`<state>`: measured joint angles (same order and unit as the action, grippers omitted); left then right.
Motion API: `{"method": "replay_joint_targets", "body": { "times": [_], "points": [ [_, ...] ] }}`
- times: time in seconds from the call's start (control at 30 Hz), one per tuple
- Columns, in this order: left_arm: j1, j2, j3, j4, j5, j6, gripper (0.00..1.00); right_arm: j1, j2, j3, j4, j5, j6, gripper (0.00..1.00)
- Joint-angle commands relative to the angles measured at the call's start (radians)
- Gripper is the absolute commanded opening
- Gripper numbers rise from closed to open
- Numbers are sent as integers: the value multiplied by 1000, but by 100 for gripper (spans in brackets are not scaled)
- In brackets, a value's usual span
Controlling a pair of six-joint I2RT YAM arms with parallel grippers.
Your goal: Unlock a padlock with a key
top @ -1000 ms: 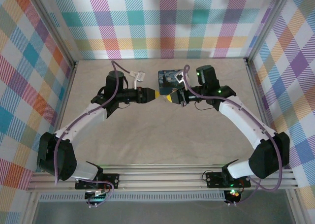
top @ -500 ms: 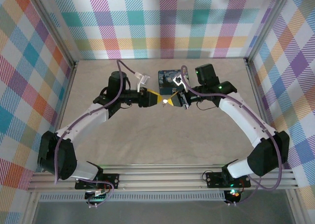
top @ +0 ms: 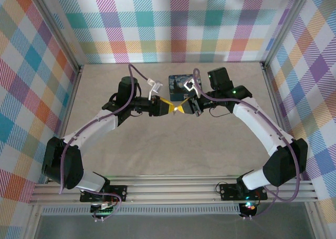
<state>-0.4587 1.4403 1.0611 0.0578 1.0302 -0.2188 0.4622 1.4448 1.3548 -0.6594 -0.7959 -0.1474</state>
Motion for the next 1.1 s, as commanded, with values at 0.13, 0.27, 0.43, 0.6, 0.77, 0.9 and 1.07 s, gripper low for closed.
{"method": "replay_joint_targets", "body": {
  "times": [0.13, 0.27, 0.43, 0.6, 0.77, 0.9, 1.07],
  "points": [
    [-19, 5, 13, 7, 68, 22, 38, 2, 5, 21, -15, -46, -27, 0],
    [-28, 15, 26, -19, 83, 38, 39, 1, 6, 18, -16, -48, -27, 0],
    [-30, 24, 34, -53, 91, 54, 33, 1, 6, 17, -14, -48, -27, 0],
    [-31, 29, 41, -74, 87, 61, 13, 0, 8, 14, -16, -49, -27, 0],
    [-31, 24, 42, -86, 53, 56, 0, -6, 8, 0, 8, -56, 3, 0],
    [-30, 5, 28, -71, 8, 46, 0, -43, -21, -44, 126, -74, 143, 12],
    [-31, -25, -6, -54, -79, 34, 0, -104, -80, -105, 258, 21, 306, 50]
  ]
}}
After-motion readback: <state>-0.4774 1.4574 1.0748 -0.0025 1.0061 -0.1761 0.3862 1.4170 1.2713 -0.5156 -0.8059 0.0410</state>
